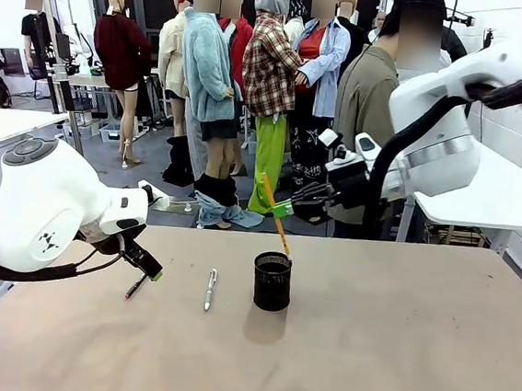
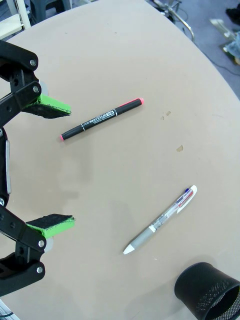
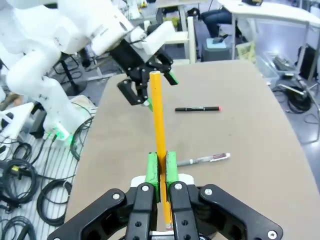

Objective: Place the pens into the pen holder.
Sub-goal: Pick up a writing instrument from the table and place it into the Pen holder.

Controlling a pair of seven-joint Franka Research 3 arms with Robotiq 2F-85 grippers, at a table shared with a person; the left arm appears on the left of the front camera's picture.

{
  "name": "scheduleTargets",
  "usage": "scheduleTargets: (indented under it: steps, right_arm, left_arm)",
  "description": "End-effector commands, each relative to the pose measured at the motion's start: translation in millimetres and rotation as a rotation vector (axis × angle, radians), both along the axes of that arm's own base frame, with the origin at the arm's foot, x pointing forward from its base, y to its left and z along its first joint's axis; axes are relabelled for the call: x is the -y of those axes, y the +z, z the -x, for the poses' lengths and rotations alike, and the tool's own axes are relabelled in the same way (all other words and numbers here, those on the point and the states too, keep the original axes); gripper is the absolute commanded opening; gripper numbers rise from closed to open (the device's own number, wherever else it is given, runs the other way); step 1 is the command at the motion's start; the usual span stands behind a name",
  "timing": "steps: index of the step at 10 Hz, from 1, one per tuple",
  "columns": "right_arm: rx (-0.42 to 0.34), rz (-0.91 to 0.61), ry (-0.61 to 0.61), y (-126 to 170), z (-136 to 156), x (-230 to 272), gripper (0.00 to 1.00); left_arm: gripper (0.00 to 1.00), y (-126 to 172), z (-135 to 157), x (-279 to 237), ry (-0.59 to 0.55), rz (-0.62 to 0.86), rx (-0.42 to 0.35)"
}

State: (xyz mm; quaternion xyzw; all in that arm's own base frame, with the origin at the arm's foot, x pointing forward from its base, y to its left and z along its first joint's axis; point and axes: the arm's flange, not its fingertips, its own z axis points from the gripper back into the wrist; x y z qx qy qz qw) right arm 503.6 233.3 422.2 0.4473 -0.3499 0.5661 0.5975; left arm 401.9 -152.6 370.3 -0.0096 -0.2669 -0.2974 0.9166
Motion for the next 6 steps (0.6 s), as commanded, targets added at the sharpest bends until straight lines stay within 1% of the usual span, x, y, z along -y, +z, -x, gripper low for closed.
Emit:
scheduleTargets:
  steps: [1,5,6]
  right_arm:
    - [0.028,-0.005,-0.043,-6.9,-25.9,-13.0,0.0]
    - [0.022,-0.017,-0.046,-20.7,-48.9,-26.0,0.0]
    - [0.004,-0.008,-0.049,-26.5,-55.2,-28.6,0.0]
  left_arm:
    - [1.0,0.8,-0.4,-1.6,0.003,0.003,0.001]
    - [1.0,0.8,-0.4,-1.6,0.003,0.003,0.001]
    - [1.0,0.8,-0.4,-1.6,0.003,0.003,0.001]
